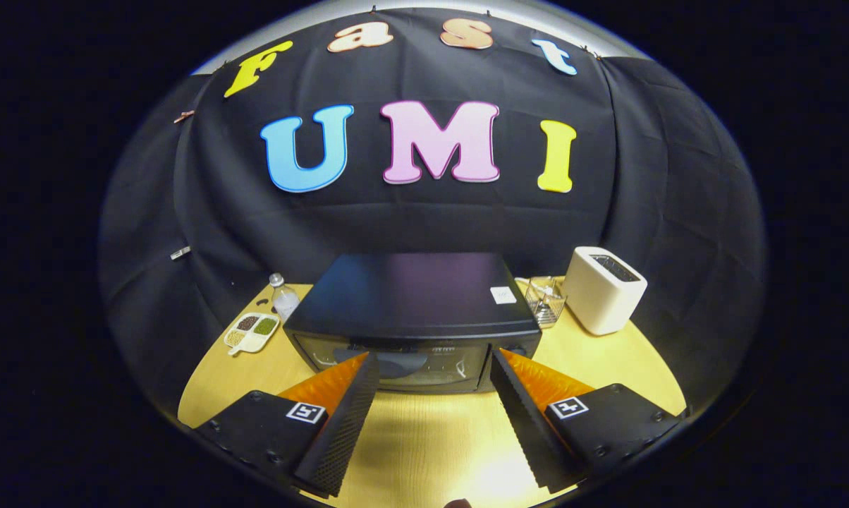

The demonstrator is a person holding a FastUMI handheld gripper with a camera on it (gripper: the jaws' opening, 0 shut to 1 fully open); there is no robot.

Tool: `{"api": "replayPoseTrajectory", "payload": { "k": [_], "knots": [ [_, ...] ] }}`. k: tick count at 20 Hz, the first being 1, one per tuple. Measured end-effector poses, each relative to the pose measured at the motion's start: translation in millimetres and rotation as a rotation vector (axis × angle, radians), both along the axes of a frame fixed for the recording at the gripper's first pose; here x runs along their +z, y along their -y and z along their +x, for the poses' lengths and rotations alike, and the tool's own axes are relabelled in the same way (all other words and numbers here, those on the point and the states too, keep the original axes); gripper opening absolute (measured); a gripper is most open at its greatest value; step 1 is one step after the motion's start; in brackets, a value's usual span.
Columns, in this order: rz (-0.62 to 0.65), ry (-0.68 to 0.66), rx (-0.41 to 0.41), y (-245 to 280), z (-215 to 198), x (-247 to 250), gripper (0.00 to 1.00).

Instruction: Open the toaster oven, put the food inside, and close the toaster oven door.

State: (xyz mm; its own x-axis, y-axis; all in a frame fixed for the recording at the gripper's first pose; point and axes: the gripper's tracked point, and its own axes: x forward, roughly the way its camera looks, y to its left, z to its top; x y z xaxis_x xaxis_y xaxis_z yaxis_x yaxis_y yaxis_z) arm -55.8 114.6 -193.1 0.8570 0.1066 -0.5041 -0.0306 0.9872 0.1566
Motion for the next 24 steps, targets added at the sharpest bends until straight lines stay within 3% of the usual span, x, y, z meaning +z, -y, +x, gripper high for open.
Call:
{"api": "replayPoseTrajectory", "payload": {
  "k": [14,24],
  "knots": [
    [0.0,0.313,-0.097,70,7,161,0.98],
    [-0.02,0.417,-0.142,93,3,207,0.98]
  ]
}}
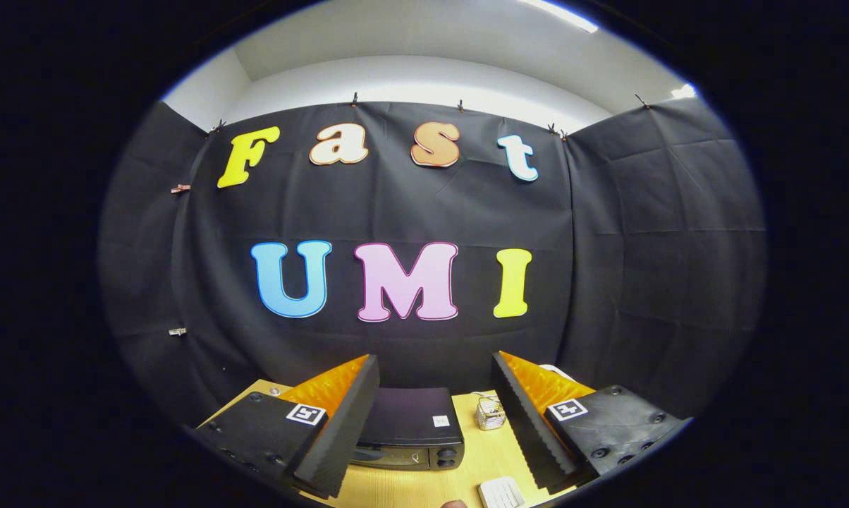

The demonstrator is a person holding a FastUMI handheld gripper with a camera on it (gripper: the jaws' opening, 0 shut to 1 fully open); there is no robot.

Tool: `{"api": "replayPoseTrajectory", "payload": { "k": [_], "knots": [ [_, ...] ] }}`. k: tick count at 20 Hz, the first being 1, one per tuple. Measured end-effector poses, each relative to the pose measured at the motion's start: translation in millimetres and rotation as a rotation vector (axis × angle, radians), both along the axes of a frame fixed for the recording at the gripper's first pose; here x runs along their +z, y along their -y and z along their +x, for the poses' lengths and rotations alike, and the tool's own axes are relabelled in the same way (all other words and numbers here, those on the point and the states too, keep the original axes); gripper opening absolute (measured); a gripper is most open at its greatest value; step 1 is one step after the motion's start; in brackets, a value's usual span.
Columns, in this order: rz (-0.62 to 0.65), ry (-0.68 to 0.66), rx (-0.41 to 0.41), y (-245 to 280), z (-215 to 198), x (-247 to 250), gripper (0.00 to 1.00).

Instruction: Open the toaster oven, put the food inside, and close the toaster oven door.

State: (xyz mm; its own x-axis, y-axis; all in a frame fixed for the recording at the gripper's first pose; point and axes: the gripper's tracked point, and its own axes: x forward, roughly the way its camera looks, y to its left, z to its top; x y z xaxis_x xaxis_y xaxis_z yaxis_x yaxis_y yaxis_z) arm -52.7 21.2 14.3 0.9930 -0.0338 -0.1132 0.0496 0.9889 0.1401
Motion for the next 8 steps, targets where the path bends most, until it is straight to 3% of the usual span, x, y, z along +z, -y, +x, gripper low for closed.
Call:
{"api": "replayPoseTrajectory", "payload": {
  "k": [8],
  "knots": [
    [-0.01,0.001,0.008,-8.5,-1.2,-0.7,0.98]
  ]
}}
